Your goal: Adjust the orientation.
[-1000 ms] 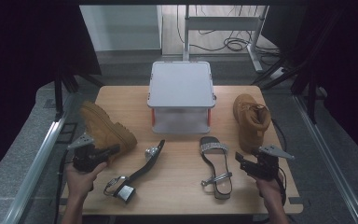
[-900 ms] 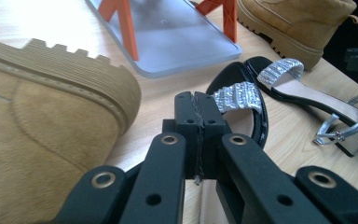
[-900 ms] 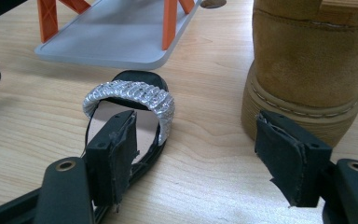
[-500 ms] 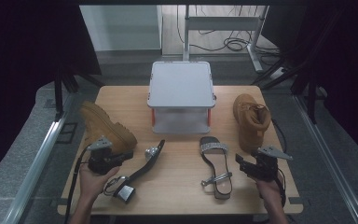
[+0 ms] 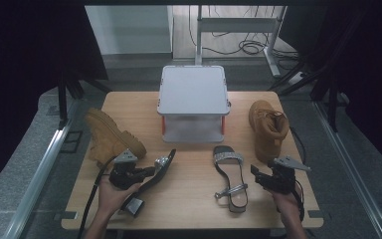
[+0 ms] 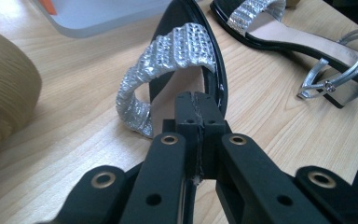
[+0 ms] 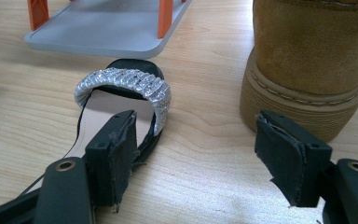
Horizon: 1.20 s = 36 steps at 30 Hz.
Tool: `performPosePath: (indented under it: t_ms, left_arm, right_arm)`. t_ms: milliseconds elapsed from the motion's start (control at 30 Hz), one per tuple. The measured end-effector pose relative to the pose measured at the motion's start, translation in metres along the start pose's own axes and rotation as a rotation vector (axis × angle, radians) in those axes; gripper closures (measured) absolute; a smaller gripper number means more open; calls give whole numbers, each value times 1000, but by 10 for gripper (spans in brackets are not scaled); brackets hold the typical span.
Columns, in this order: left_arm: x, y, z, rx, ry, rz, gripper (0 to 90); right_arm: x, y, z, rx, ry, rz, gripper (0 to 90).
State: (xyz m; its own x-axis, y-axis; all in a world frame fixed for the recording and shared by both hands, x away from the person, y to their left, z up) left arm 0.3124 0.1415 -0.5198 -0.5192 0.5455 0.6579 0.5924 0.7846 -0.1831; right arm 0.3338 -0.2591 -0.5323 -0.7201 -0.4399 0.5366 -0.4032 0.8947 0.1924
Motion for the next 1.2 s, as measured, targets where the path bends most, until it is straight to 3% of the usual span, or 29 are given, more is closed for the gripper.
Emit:
performPosePath:
  t_ms: [267,467,867,900,1033,1133,1200]
  left_arm:
    - [-4,-3,1,-4,14,2,900]
    - [-6,0,1,3,9,-18,900]
    - [-15,-16,3,-49,53,-40,900]
    - [-16,-21,3,-67,64,-54,900]
    - [-19,-32,5,-72,94,-35,891]
    - [-32,-49,14,-109,183,6,875]
    - [-39,-56,19,-119,213,25,868]
  right_arm:
    - [0,0,0,4,2,3,295]
    - [0,0,1,1,4,3,295]
    - [-3,2,4,6,15,3,295]
    - [-3,2,4,5,16,3,295]
    - [-4,1,5,7,19,3,295]
    - [-5,2,6,8,23,3,294]
    - [-5,2,6,8,25,2,294]
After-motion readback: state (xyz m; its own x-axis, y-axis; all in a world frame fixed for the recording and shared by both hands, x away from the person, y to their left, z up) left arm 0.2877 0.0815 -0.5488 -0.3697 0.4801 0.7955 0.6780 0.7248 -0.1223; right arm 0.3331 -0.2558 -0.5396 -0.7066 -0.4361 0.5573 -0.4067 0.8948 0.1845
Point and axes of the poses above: each handheld gripper's, and its own axes: x roughly backward along the jaws, z roughly out of its underside, y roughly to its left, the point moved 7 cm from there along -x, roughly forward along the jaws, and after that the axes turned 7 degrees about -z, right-handed, at the moved point
